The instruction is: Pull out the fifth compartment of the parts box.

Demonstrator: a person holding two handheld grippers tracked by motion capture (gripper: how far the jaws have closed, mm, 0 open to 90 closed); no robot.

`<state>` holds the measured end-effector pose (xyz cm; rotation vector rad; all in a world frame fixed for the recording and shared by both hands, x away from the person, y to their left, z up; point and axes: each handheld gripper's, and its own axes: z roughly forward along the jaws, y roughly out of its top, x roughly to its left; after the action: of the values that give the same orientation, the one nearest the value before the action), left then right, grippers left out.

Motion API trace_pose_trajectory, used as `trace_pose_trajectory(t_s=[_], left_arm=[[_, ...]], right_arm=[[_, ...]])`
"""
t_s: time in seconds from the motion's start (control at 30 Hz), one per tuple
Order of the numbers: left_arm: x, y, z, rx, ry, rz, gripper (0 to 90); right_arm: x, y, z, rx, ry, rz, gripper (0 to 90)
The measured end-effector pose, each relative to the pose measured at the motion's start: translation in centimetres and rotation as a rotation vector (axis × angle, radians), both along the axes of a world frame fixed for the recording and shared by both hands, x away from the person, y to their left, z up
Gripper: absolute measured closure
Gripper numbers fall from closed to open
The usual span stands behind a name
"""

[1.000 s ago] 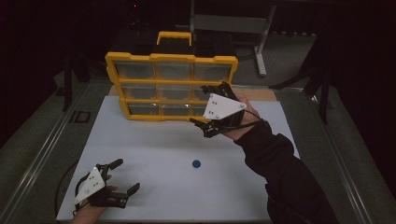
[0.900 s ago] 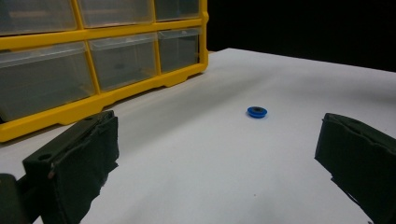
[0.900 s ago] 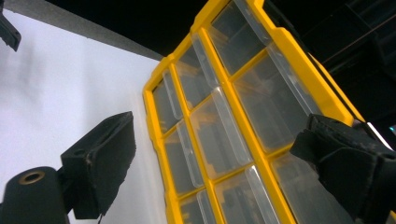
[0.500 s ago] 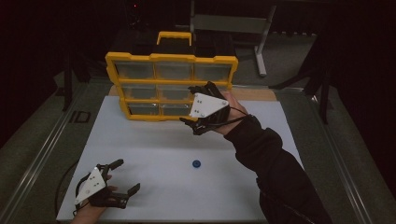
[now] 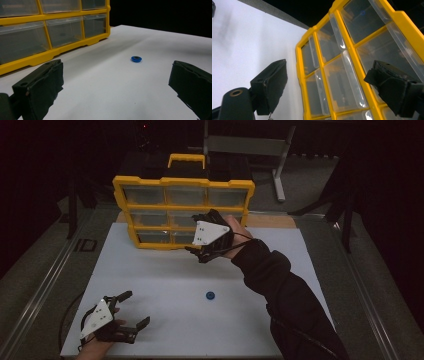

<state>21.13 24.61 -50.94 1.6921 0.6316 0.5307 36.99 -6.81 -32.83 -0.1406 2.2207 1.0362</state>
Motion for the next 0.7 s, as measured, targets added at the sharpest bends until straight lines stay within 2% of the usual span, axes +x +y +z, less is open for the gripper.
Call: trace_pose_trajectory(t_s=[0.4,0.6,0.7], left_arm=[[0.0,0.1,0.0,0.002,-0.004,0.002,0.0],[0.0,0.1,0.0,0.0,-0.003,0.003,0.0],[0.0,0.1,0.0,0.0,-0.003,0.003,0.0]], right_arm=[[2.0,1.2,-0.6,-0.084,-0.024,0.007,23.5],[2.5,1.9,-0.7,-0.091,-0.071,0.032,25.6],[2.8,2.1,-0.8,-0.093,-0.098,0.045,29.7]])
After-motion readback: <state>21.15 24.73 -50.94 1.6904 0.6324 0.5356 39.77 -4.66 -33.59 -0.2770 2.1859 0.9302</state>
